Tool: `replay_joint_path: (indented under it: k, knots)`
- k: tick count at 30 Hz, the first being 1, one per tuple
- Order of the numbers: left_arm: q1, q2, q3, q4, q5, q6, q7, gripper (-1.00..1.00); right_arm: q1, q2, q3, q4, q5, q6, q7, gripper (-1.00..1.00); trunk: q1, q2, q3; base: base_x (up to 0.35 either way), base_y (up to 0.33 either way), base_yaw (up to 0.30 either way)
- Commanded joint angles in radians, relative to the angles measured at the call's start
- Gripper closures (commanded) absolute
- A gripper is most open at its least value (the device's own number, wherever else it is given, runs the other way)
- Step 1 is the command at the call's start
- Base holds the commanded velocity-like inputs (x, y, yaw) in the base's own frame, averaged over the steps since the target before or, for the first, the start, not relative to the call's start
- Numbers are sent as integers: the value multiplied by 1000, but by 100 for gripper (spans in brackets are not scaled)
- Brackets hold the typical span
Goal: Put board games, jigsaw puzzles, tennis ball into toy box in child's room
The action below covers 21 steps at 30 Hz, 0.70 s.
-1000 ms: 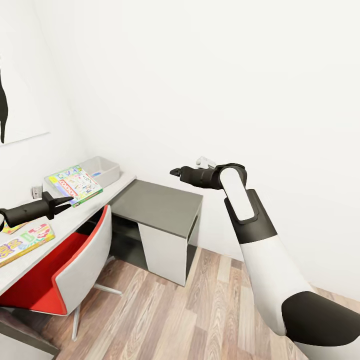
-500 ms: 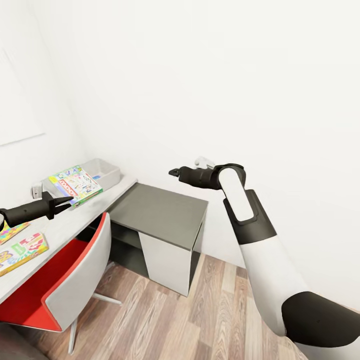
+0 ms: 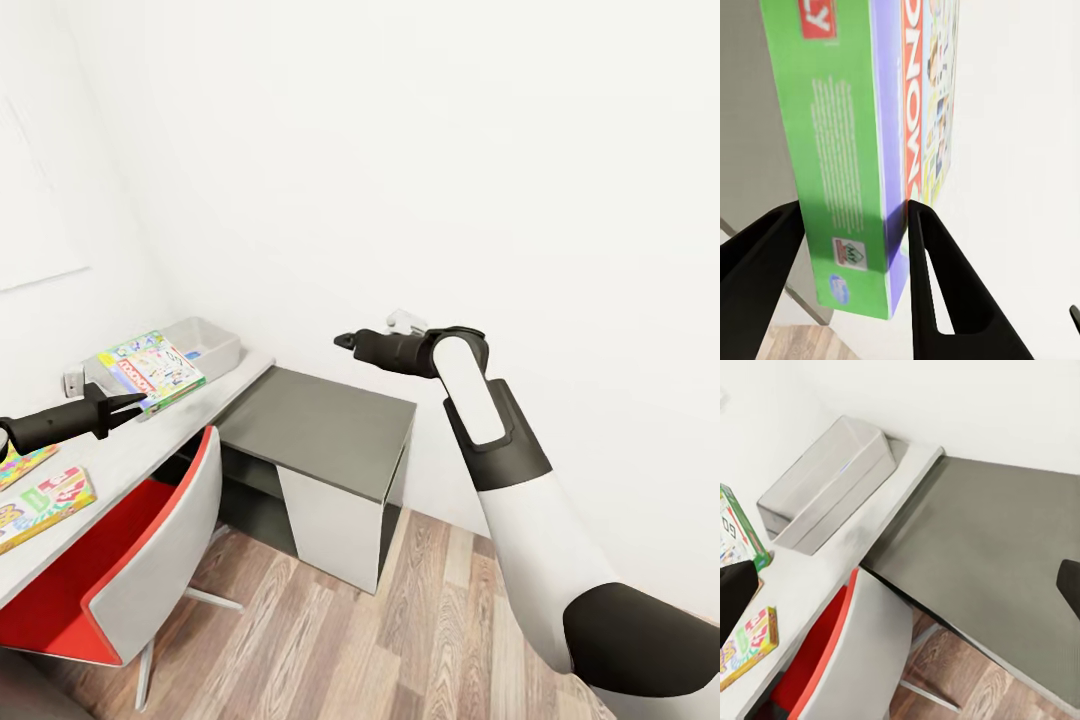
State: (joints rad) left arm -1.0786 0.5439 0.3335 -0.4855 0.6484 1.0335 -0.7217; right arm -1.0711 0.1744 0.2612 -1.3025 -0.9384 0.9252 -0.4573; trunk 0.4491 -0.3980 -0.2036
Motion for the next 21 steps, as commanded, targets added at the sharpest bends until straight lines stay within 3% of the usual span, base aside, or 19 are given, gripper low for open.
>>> replay_joint_path:
  k: [1,10,21]
  knots:
    - [-2,0,4,1,-7,3,-7,100,-1,0,2,0,-10,1,-11,-100,1,-2,-2,163,0,13]
    - [-1,-1,4,1,-7,3,-7,100,-1,0,6,0,-8,0,-11,-100,1,-2,-2,194,0,209]
    - [-2,-1,2,1,-7,3,-7,100,-1,0,7,0,-8,0,-11,-100,1,-2,-5,37,0,276]
